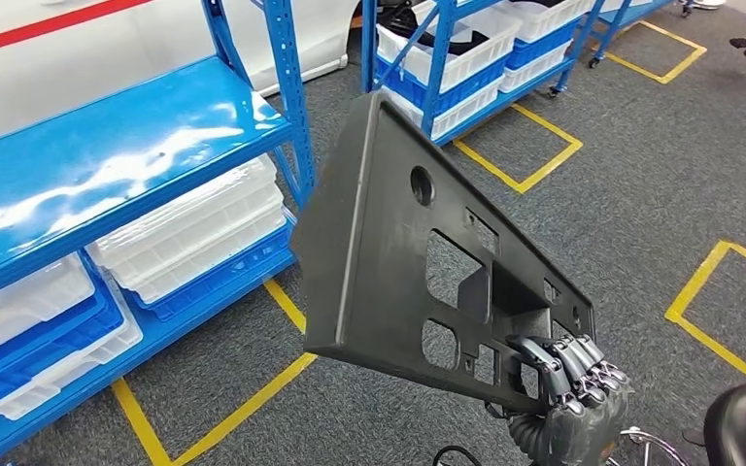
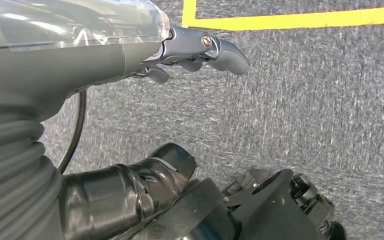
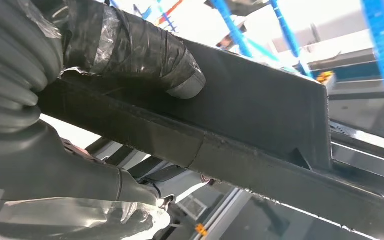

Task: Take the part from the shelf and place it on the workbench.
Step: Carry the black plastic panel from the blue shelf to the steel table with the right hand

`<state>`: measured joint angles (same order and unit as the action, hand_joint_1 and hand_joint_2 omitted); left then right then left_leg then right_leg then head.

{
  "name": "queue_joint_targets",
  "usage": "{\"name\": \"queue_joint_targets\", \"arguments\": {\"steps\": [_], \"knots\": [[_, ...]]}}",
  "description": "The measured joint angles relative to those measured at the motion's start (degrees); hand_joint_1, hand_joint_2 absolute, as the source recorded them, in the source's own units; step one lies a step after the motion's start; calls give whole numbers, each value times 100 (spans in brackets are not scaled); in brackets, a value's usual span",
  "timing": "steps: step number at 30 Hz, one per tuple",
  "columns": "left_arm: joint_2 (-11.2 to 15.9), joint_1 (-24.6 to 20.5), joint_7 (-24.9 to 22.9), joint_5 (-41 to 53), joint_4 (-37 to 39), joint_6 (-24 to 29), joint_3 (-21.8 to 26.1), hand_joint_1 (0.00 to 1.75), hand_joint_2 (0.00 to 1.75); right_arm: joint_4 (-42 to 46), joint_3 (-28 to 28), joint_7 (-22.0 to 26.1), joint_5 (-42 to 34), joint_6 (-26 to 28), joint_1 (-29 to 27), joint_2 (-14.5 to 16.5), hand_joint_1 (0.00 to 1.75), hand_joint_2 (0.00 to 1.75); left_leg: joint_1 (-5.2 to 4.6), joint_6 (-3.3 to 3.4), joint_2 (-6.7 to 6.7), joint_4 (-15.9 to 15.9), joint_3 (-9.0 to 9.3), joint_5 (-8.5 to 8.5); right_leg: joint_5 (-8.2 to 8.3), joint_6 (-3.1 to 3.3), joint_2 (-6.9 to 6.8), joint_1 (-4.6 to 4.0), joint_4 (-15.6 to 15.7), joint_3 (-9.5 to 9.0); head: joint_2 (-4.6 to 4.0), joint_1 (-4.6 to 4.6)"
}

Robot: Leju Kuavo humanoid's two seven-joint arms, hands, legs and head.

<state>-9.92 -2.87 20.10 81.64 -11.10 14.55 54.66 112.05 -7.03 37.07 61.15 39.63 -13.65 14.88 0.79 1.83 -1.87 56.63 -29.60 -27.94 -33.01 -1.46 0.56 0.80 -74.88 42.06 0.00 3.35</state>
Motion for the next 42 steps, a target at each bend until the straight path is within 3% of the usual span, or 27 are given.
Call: {"name": "queue_joint_targets", "arguments": {"steps": [1,3,5,6,8,10,11,13,15,16,17,19,21,23,24,26,28,29,30,31,32,34,36,37,39,41,42], "knots": [[-2,-3,-6,0,0,2,-2,0,175,7,20,0,-22,0,-22,-1,175,175,-2,-5,-58,2,7,-9,110,-5,-20,7,107,-65,0,1],[-16,-14,-30,0,-1,7,-9,0,175,62,55,0,-87,0,-96,-3,175,175,-6,-33,-148,7,42,-42,459,17,-157,3,850,-468,0,1],[-40,-17,-63,0,-1,18,-17,0,175,159,93,0,-166,0,-178,-7,175,175,-38,-85,-222,26,71,-85,629,81,-316,-41,1457,-783,0,-1],[-54,-19,-81,0,-1,26,-26,0,175,213,119,0,-204,2,-223,-10,175,175,-54,-113,-255,32,80,-101,625,114,-350,-63,1561,-825,0,-3],[-81,-34,-117,0,-1,42,-62,0,175,310,189,0,-278,6,-329,-21,175,175,-63,-169,-326,28,99,-127,625,180,-256,-74,1577,-815,0,-5],[-100,-48,-137,0,0,52,-113,0,175,390,251,1,-327,10,-407,-35,175,175,-43,-226,-212,162,65,-259,649,253,-163,-48,1618,-822,0,-5],[-104,-49,-140,0,1,54,-134,0,175,415,272,1,-342,11,-421,-39,175,175,-31,-246,-98,383,-26,-409,663,289,-122,-29,1639,-826,0,-5],[-114,-42,-144,0,1,56,-161,0,175,442,313,2,-374,13,-432,-46,175,175,-19,-267,87,1140,-371,-802,670,328,-29,-29,1641,-818,0,-6],[-119,-43,-143,0,0,60,-175,0,175,445,361,2,-397,13,-444,-55,175,175,-14,-279,128,1720,-655,-961,668,334,87,-34,1630,-816,0,-5],[-122,-46,-143,0,0,62,-185,0,175,445,384,2,-402,13,-448,-60,175,175,-11,-278,132,1690,-654,-859,667,333,149,-34,1621,-820,0,-5],[-126,-49,-143,0,1,64,-196,0,175,449,406,2,-406,14,-451,-64,175,175,-4,-273,152,1426,-546,-652,664,329,216,-32,1611,-826,0,-5],[-130,-42,-146,0,1,67,-214,0,175,470,440,2,-414,16,-455,-67,175,175,11,-252,312,637,-216,-234,654,304,344,-36,1578,-824,0,-5],[-134,-35,-146,0,1,68,-224,0,175,510,469,2,-425,21,-464,-69,175,175,15,-223,471,197,-51,-104,660,242,445,-45,1546,-779,0,-4],[-139,-44,-147,0,1,68,-239,0,175,551,495,2,-428,25,-487,-72,175,175,6,-172,458,129,-38,-108,690,163,527,-41,1544,-732,0,-3],[-143,-49,-148,0,0,68,-247,0,175,569,509,2,-428,26,-502,-74,175,175,8,-134,412,109,-32,-86,686,134,512,-32,1530,-720,0,-4],[-157,-51,-147,0,0,67,-264,0,175,600,538,2,-430,28,-514,-80,175,175,21,-53,302,65,-16,-47,518,85,301,-34,1283,-607,0,5],[-168,-37,-146,0,0,64,-275,0,175,615,559,2,-432,28,-515,-90,175,175,8,-7,172,53,-14,-44,147,44,62,-31,611,-301,0,13],[-171,-28,-150,0,0,62,-277,0,175,617,567,2,-432,28,-518,-95,175,175,0,2,102,54,-16,-50,-9,25,27,-20,242,-128,0,11],[-171,-22,-155,0,0,60,-278,0,175,617,576,2,-431,28,-527,-99,175,175,-6,6,34,54,-15,-55,-79,11,11,-7,-8,-13,0,11],[-171,-22,-161,0,-1,56,-278,0,175,618,585,2,-429,28,-535,-103,175,175,-9,4,-29,55,-10,-63,-37,3,-2,4,-48,-2,0,11],[-172,-26,-169,0,0,52,-278,0,175,619,591,2,-427,28,-543,-105,175,175,-10,-6,-86,56,3,-74,107,0,-29,12,151,-115,0,11],[-177,-34,-180,0,0,47,-278,0,175,627,600,2,-424,28,-552,-108,175,175,-21,-44,-177,59,44,-110,444,20,-211,0,931,-548,0,12],[-182,-38,-187,0,0,45,-277,0,175,639,608,2,-422,28,-556,-109,175,175,-49,-96,-243,70,74,-147,569,79,-372,-42,1452,-817,0,8],[-184,-41,-188,0,0,45,-277,0,175,645,614,2,-422,28,-559,-109,175,175,-63,-125,-281,71,83,-158,551,113,-390,-69,1522,-837,0,6],[-187,-55,-189,0,-1,47,-277,0,175,664,626,2,-420,30,-572,-109,175,175,-57,-183,-339,70,104,-186,569,183,-282,-71,1547,-821,0,3],[-189,-59,-188,0,0,53,-278,0,175,696,630,2,-420,32,-570,-108,175,175,-36,-240,-193,259,40,-348,596,262,-188,-43,1592,-833,0,2],[-190,-54,-188,0,1,56,-278,0,175,709,630,2,-421,32,-567,-108,175,175,-24,-259,-65,531,-82,-515,605,295,-143,-30,1608,-839,0,0]]}}
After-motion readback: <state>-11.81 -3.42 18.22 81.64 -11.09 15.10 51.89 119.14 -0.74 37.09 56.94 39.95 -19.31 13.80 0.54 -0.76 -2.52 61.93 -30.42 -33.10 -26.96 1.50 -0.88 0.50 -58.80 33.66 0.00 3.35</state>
